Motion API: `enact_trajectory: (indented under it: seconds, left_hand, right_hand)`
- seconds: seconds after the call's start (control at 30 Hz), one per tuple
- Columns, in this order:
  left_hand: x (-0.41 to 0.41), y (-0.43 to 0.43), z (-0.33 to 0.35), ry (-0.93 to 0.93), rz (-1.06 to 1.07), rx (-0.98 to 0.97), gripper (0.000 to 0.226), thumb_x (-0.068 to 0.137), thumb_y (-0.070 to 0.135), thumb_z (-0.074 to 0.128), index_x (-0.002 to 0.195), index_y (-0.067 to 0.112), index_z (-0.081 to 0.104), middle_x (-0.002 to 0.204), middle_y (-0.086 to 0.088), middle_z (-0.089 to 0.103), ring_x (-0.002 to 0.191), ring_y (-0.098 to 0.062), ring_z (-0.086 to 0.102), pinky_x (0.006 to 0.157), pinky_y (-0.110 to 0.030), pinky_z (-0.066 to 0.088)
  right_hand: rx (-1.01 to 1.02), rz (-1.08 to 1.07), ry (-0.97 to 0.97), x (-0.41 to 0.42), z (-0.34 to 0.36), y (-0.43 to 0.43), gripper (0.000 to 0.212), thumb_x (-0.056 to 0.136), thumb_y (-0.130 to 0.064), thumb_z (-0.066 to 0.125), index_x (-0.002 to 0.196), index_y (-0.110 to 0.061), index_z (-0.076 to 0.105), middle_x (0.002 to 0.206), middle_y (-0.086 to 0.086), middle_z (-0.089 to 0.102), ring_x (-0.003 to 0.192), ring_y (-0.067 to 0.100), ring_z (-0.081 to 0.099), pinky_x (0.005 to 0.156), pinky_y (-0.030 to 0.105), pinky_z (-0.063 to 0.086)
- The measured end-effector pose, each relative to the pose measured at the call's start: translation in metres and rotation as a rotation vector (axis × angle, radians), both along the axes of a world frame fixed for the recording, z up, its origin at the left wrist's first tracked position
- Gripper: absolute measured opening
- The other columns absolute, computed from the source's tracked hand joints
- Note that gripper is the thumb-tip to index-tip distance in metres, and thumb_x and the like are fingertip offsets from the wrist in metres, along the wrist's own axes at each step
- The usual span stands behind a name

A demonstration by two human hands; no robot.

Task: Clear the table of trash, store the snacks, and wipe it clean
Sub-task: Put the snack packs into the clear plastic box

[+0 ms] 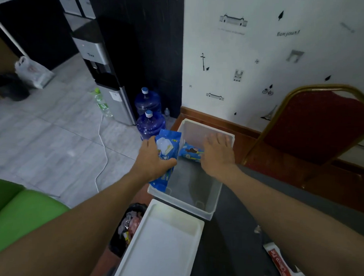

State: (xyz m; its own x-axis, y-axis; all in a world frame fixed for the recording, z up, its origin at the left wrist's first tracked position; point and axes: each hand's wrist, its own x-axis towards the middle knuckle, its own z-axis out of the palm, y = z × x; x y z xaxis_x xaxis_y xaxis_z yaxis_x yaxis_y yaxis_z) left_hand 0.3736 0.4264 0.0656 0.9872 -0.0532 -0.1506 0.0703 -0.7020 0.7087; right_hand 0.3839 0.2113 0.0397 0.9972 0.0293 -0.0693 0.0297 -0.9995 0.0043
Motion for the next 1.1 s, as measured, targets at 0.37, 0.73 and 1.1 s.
enact_trajectory:
  seconds: [0.37,0.73,1.1]
  left_hand:
    - [-0.007,-0.037,0.008,-0.315,-0.464,0.433,0.085,0.071,0.048,0.075,0.140,0.012,0.042,0.125,-0.007,0.049,0.110,-0.020,0.046,0.093,-0.033,0.049]
    - [0.029,-0.082,-0.028,0.018,-0.915,0.721,0.080,0.082,0.018,0.075,0.149,0.025,0.031,0.151,0.001,0.038,0.131,-0.025,0.048,0.106,-0.044,0.045]
    - [0.039,-0.079,-0.090,0.081,-0.928,0.779,0.107,0.088,0.070,0.046,0.154,0.019,-0.021,0.162,-0.005,-0.022,0.150,-0.027,-0.019,0.121,-0.046,-0.003]
  right_hand:
    - [0.403,-0.213,0.156,-0.054,-0.006,-0.034,0.074,0.106,-0.029,0.035,0.156,-0.003,-0.014,0.163,0.010,-0.025,0.153,0.025,-0.011,0.125,0.045,0.007]
    - [0.432,-0.245,0.148,-0.053,-0.006,-0.029,0.087,0.099,-0.016,0.050,0.155,-0.008,-0.017,0.162,0.005,-0.030,0.153,0.023,-0.012,0.125,0.047,0.006]
    - [0.392,-0.242,0.139,-0.051,-0.011,-0.027,0.100,0.095,-0.024,0.062,0.156,-0.007,-0.015,0.162,0.006,-0.031,0.153,0.024,-0.012,0.123,0.047,0.018]
